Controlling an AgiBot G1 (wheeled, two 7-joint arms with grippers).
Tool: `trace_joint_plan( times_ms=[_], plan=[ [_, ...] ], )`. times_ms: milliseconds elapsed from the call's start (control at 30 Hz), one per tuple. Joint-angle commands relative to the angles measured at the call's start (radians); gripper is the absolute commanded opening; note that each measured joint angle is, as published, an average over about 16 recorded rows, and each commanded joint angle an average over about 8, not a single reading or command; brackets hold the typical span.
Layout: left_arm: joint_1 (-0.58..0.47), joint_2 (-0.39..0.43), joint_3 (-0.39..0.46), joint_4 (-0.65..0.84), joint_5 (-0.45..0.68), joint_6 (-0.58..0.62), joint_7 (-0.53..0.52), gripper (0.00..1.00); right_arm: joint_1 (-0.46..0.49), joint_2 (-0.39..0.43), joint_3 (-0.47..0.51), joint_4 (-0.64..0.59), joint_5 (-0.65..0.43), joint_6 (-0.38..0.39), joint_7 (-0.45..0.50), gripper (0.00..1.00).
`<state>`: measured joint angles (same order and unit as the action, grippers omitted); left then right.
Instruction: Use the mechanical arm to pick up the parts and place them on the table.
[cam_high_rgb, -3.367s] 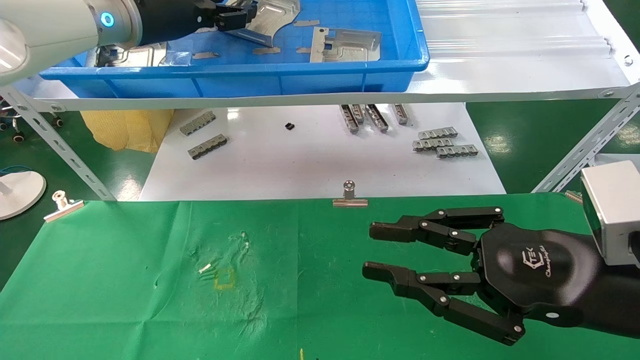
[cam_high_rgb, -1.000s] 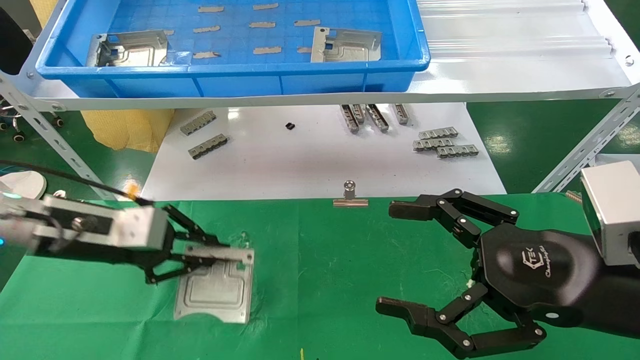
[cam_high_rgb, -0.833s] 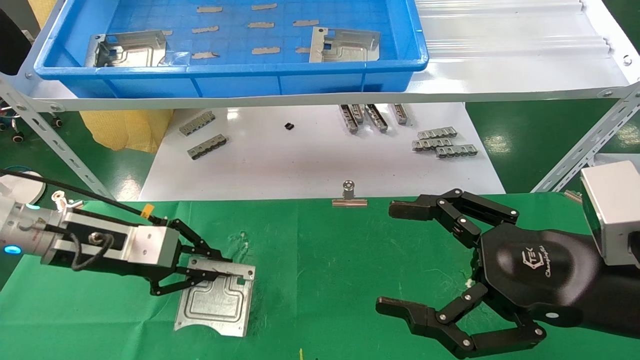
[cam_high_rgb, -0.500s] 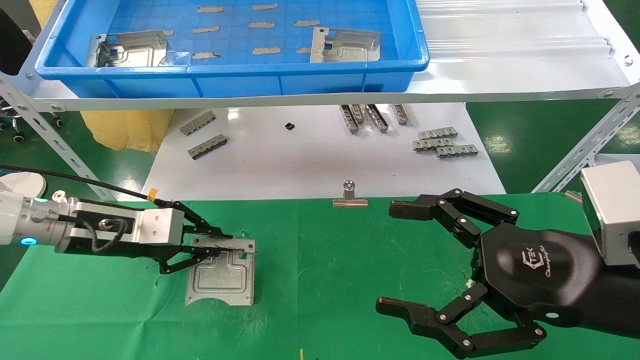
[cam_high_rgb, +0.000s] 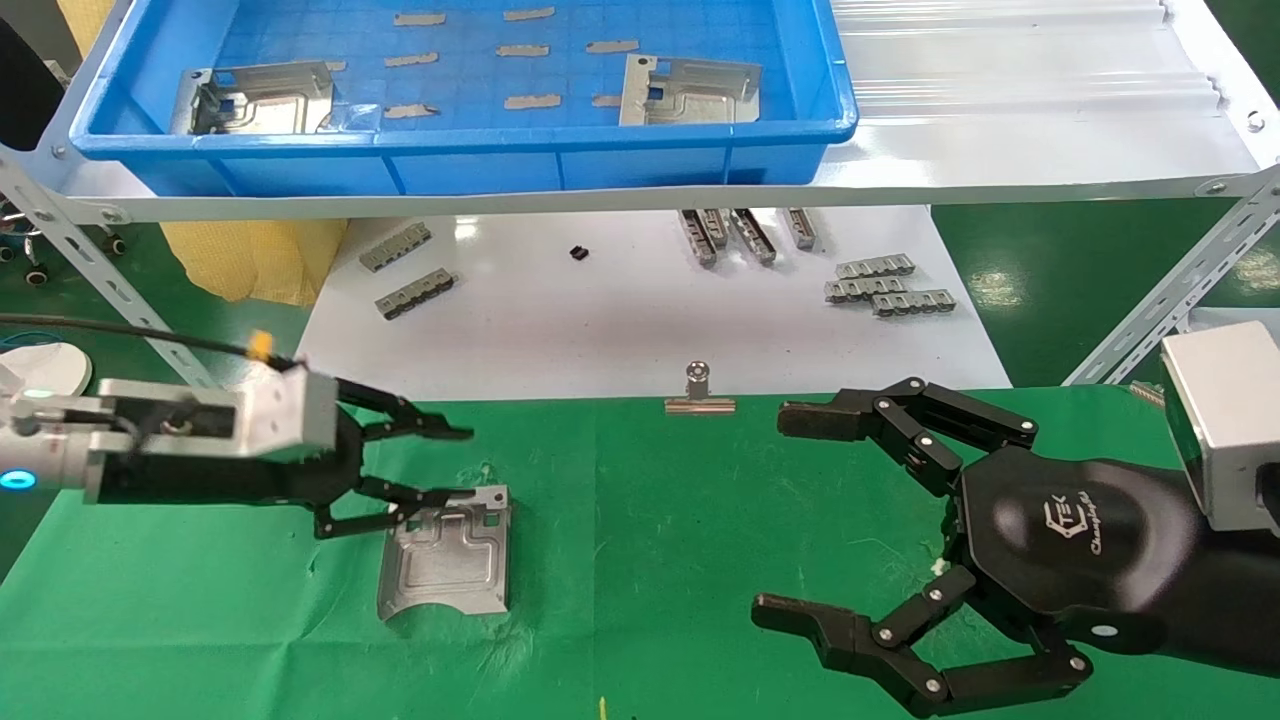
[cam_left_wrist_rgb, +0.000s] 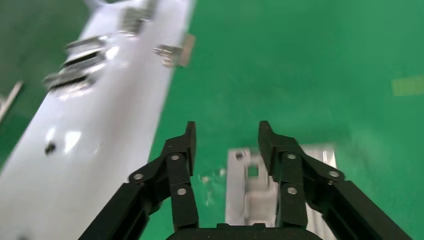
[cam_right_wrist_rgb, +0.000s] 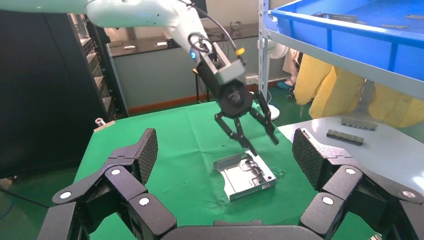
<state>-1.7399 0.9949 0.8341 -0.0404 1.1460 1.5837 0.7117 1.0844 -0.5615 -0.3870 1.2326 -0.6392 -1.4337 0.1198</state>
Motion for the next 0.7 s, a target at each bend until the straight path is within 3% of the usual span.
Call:
trace_joint_plan(
  times_ms=[33, 200, 467, 700],
  plan=[
    [0.014, -0.012, -0.023, 0.016, -0.038, 0.018, -0.048, 1.0, 0.0, 0.0, 0.0, 0.0, 0.0, 0.0, 0.0, 1.0],
    [0.041, -0.028, -0.05, 0.028, -0.082, 0.023, -0.095, 1.0, 0.0, 0.0, 0.0, 0.0, 0.0, 0.0, 0.0, 1.0],
    [0.037, -0.025, -0.045, 0.015, -0.07, 0.021, -0.078, 1.0, 0.0, 0.0, 0.0, 0.0, 0.0, 0.0, 0.0, 1.0],
    [0.085, -0.053, -0.085, -0.085, -0.096, 0.013, -0.142, 1.0, 0.0, 0.0, 0.0, 0.0, 0.0, 0.0, 0.0, 1.0]
  ],
)
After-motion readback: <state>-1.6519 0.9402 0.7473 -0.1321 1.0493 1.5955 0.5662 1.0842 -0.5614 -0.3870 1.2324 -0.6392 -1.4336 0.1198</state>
